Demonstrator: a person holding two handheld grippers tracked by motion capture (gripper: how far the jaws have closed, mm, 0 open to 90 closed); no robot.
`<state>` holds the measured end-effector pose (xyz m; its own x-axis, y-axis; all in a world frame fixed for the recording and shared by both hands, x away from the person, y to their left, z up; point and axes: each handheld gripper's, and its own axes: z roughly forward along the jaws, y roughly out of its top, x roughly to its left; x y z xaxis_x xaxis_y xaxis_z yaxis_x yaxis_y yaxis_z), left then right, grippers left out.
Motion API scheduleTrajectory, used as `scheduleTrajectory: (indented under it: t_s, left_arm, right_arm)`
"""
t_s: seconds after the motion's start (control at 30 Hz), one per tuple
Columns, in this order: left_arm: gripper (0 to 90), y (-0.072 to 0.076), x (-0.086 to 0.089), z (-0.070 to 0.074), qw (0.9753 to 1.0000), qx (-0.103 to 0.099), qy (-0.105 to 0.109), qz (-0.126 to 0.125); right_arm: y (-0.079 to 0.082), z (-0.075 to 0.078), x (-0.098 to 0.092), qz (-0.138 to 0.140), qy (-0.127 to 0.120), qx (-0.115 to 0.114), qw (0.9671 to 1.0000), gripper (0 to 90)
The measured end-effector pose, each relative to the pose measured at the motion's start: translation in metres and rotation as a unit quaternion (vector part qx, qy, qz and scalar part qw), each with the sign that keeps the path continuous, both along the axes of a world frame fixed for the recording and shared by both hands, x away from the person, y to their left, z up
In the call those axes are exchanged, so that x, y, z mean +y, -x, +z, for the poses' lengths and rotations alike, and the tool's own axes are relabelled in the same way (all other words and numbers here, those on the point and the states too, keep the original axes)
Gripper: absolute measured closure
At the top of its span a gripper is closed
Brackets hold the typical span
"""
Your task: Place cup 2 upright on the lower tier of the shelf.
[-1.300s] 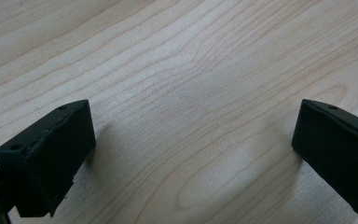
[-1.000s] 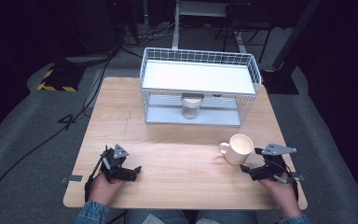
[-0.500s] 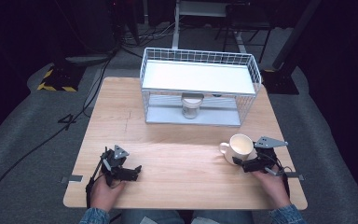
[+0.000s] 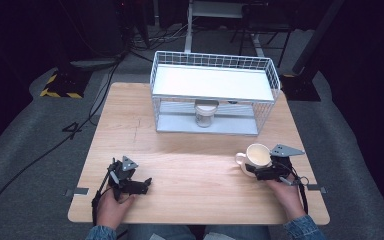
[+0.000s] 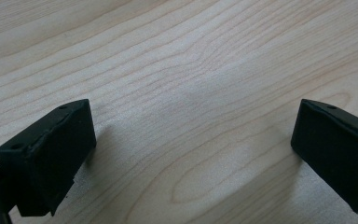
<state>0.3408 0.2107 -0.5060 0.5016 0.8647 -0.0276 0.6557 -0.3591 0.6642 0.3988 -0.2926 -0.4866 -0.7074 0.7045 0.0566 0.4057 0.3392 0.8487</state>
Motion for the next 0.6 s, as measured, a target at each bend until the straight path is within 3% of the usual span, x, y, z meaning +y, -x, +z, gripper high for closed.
scheduleTrajectory:
  t_s: [0.6]
  left_arm:
    - [0.2,0.0,0.0,0.0,1.0,0.0,0.0,0.0]
  right_arm:
    - [0.0041,0.0044,0.002,0.005,0.011,-0.025,0.9996,9.0]
